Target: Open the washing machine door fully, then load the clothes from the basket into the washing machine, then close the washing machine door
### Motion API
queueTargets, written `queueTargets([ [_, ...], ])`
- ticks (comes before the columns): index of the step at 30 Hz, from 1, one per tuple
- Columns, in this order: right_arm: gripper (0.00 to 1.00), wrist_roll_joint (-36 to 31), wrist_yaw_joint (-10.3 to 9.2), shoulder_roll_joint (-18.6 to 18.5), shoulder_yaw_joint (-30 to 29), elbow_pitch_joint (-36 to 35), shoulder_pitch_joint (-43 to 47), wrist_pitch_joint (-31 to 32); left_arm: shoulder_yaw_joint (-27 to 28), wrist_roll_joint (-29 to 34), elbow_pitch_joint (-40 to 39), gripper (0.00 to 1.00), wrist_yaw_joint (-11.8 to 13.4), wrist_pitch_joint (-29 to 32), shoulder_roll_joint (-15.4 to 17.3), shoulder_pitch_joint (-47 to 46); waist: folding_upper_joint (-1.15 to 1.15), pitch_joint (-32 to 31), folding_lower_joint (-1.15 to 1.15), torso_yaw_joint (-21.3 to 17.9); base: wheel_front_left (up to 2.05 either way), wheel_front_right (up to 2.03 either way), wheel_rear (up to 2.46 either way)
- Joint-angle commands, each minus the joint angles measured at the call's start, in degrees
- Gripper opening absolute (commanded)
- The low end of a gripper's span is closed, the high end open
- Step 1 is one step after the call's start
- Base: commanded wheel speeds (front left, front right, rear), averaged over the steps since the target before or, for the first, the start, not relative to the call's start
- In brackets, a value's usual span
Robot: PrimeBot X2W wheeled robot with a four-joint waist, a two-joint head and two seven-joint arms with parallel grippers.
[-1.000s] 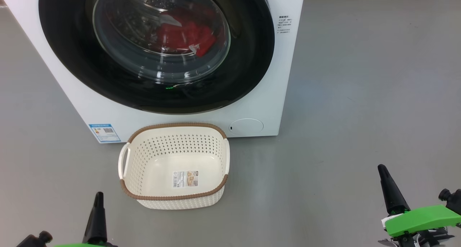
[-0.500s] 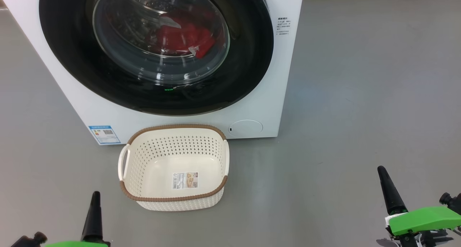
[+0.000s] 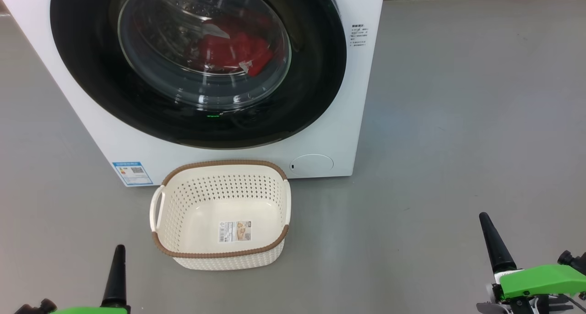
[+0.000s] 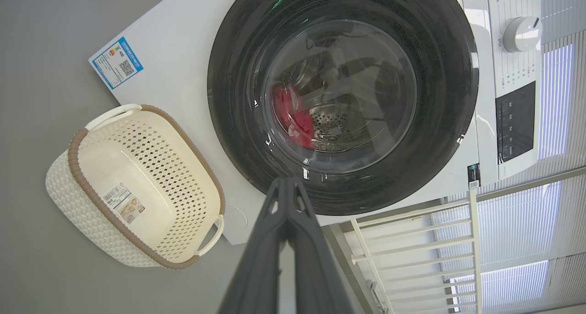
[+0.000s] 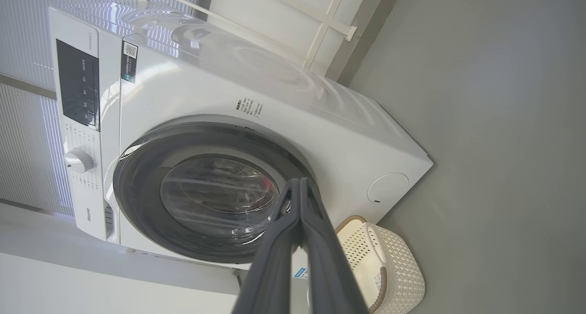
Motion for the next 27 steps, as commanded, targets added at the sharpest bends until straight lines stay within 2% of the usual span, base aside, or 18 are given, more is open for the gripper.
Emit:
queueTargets([
  [1, 0.00, 2.03, -0.04, 0.01, 0.24, -1.25, -1.51, 0.53, 1.83, -1.96, -0.96, 0.00, -0.13, 0.56, 1.13, -2.61, 0.00, -0.05, 0.00, -0.02, 0.00, 0.00, 0.00],
  [27, 0.00, 15.13, -0.07, 3.00, -2.27, -1.01, -1.59, 4.99, 4.10, -16.36, 0.54, 0.00, -0.17, 4.97, 1.13, -3.84, 0.00, -0.71, 0.00, -0.28, 0.00, 0.00, 0.00],
])
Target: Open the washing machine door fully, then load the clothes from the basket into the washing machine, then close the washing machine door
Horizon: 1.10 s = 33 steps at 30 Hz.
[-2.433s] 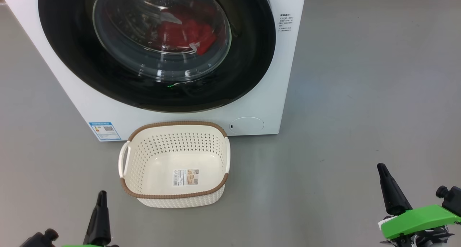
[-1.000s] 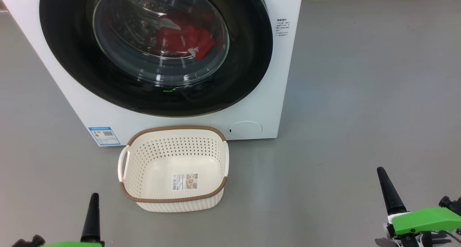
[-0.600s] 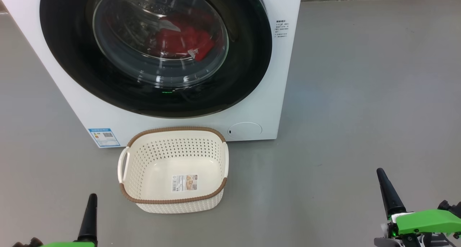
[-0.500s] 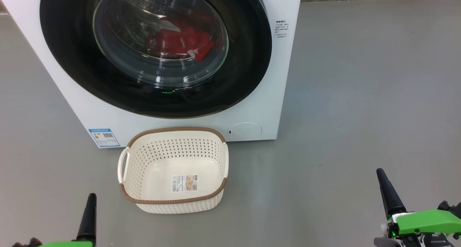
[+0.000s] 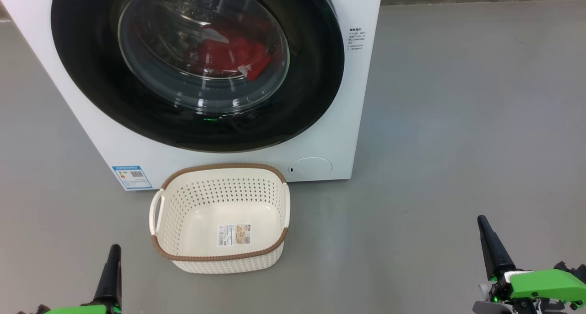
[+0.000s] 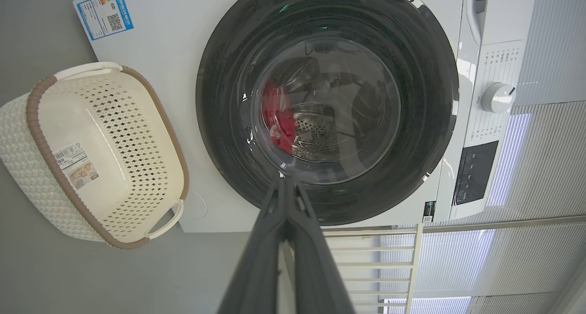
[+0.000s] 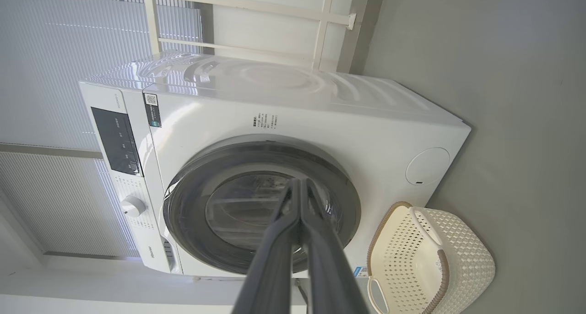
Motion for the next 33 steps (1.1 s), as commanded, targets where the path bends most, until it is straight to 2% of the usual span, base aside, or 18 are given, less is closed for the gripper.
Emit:
queueTargets([
  [1, 0.00, 1.83, -0.06, -0.02, 0.78, -1.39, -1.58, 0.59, 2.06, -1.44, -0.93, 0.00, -0.17, 0.50, 1.12, -2.74, 0.00, -0.03, 0.00, -0.01, 0.00, 0.00, 0.00],
  [8, 0.00, 4.96, -0.06, 0.70, 0.17, -1.33, -1.60, 1.66, 2.64, -4.86, -0.57, 0.00, -0.18, 1.58, 1.10, -3.04, 0.00, -0.19, 0.00, -0.07, 0.00, 0.00, 0.00],
  [33, 0.00, 4.86, -0.06, 0.78, 0.05, -1.32, -1.62, 1.76, 3.03, -4.54, -0.55, 0.00, -0.18, 1.89, 0.83, -3.07, 0.00, -0.19, 0.00, -0.07, 0.00, 0.00, 0.00],
])
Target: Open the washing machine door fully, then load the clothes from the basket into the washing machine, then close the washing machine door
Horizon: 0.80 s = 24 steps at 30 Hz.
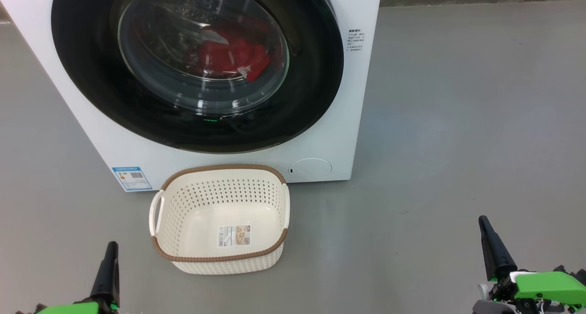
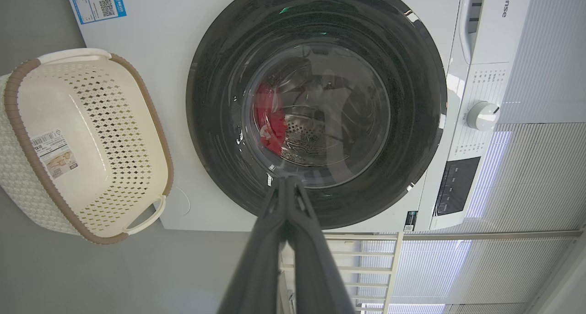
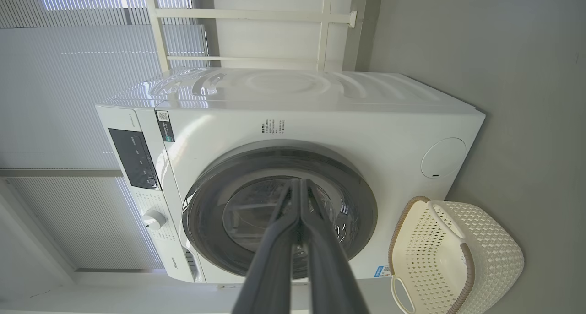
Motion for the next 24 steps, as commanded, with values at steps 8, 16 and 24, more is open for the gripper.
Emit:
queueTargets([
  [8, 0.00, -0.03, -0.06, -0.08, 1.19, -1.42, -1.62, 0.37, 2.05, 0.04, -1.10, 0.00, -0.18, 0.27, 0.83, -2.24, 0.00, 0.00, 0.00, 0.00, 0.00, 0.00, 0.00],
  [16, 0.00, -0.06, -0.06, -0.06, 1.16, -1.42, -1.62, 0.39, 2.15, 0.12, -1.09, 0.00, -0.18, 0.35, 0.76, -2.25, 0.00, 0.00, 0.00, 0.00, 0.00, 0.00, 0.00],
  [24, 0.00, -0.08, -0.06, -0.05, 1.14, -1.42, -1.62, 0.41, 2.24, 0.20, -1.09, 0.00, -0.18, 0.43, 0.69, -2.26, 0.00, 0.00, 0.00, 0.00, 0.00, 0.00, 0.00],
])
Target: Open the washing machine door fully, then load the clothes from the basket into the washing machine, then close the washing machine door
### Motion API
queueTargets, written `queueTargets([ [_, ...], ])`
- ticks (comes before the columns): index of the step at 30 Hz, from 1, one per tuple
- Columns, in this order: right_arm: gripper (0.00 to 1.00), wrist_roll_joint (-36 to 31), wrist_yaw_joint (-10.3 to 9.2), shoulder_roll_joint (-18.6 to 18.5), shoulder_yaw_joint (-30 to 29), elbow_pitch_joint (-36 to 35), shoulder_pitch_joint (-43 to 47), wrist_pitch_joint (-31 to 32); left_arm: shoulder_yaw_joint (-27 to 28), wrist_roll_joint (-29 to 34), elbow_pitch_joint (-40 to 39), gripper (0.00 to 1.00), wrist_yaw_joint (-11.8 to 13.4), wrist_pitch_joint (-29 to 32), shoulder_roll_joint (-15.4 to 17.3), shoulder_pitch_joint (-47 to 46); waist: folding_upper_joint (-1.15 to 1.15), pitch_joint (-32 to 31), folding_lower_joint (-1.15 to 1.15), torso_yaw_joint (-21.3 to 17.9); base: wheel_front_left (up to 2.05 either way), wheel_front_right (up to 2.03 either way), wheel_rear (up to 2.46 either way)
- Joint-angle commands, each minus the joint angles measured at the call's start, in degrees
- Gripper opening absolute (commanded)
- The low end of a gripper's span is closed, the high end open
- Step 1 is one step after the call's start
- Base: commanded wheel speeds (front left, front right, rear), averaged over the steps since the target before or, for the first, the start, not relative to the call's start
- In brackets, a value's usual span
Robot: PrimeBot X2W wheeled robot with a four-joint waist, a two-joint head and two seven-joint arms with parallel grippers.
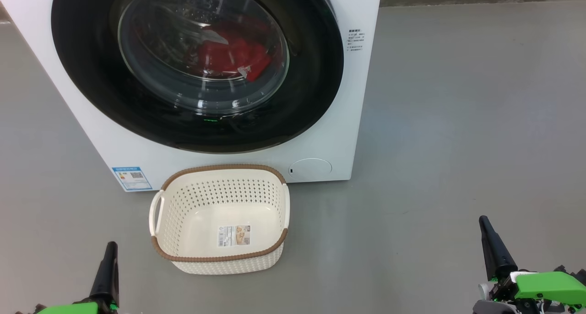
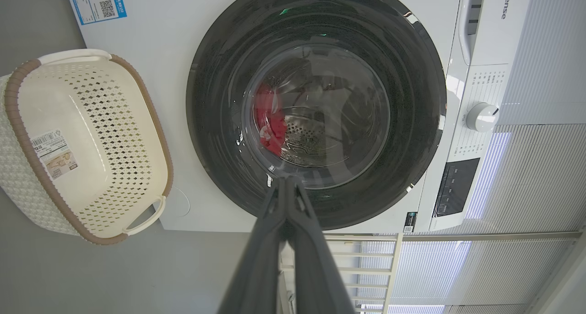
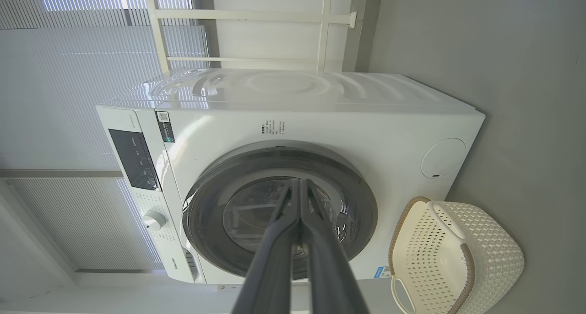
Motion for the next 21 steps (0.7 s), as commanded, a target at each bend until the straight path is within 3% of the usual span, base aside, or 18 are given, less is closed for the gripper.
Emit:
queueTargets([
  [1, 0.00, -0.08, -0.06, -0.08, 1.25, -1.43, -1.62, 0.41, 2.00, 0.18, -1.10, 0.00, -0.18, 0.37, 0.78, -2.26, 0.00, 0.00, 0.00, 0.00, 0.00, 0.00, 0.00],
  [21, 0.00, -0.12, -0.06, -0.04, 1.20, -1.42, -1.63, 0.45, 2.19, 0.34, -1.10, 0.00, -0.18, 0.52, 0.65, -2.27, 0.00, 0.00, 0.00, 0.00, 0.00, 0.00, 0.00],
])
